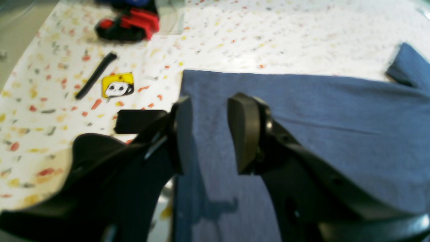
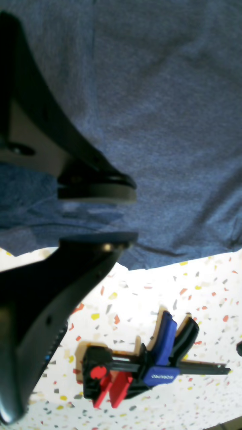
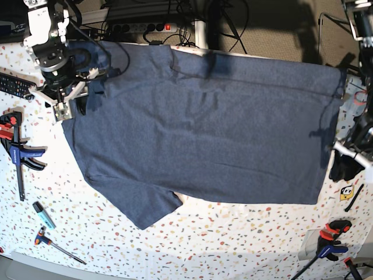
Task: Fold the T-shirt properly
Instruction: 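Move the left gripper along the shirt side and grasp the hem corner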
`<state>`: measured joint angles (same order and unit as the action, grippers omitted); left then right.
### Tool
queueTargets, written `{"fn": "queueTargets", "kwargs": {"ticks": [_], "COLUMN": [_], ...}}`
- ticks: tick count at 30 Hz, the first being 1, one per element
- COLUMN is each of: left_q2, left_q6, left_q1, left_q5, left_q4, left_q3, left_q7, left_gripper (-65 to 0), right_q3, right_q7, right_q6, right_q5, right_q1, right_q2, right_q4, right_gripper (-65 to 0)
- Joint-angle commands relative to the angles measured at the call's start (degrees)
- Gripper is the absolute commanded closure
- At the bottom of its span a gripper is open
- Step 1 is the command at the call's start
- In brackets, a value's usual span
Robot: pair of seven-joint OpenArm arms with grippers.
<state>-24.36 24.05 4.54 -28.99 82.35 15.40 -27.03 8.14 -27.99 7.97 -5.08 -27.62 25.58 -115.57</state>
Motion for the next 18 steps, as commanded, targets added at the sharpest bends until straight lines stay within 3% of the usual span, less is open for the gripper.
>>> {"fn": "queueTargets", "kwargs": {"ticks": [1,9,18], "left_q2": [-1.3,-1.4,2.3], "left_q6": [0.2,0.0,0.0], "left_q1": [3.7,27.3,44.8], "left_q5": [-0.8,10.0,18.7], "left_q4": [-2.9,-34.0,-65.6], "left_q3": [-1.7,-17.1,-21.6], "left_q7": [1.4,7.1,17.1], "left_gripper": [-21.1,-21.1,-21.1], "right_q3": [0.4,0.4,0.4], "right_q7": [0.5,-5.2,-6.4], "right_q6": [-0.6,-0.6,-0.6], "right_q5": [-0.1,0.3,0.4], "right_q1": [0.2,0.1,0.2], "right_q2": [0.6,0.6,0.6], "right_q4": [-1.0,-1.0,-1.0], "right_gripper": [-17.5,-17.5,-17.5]}}
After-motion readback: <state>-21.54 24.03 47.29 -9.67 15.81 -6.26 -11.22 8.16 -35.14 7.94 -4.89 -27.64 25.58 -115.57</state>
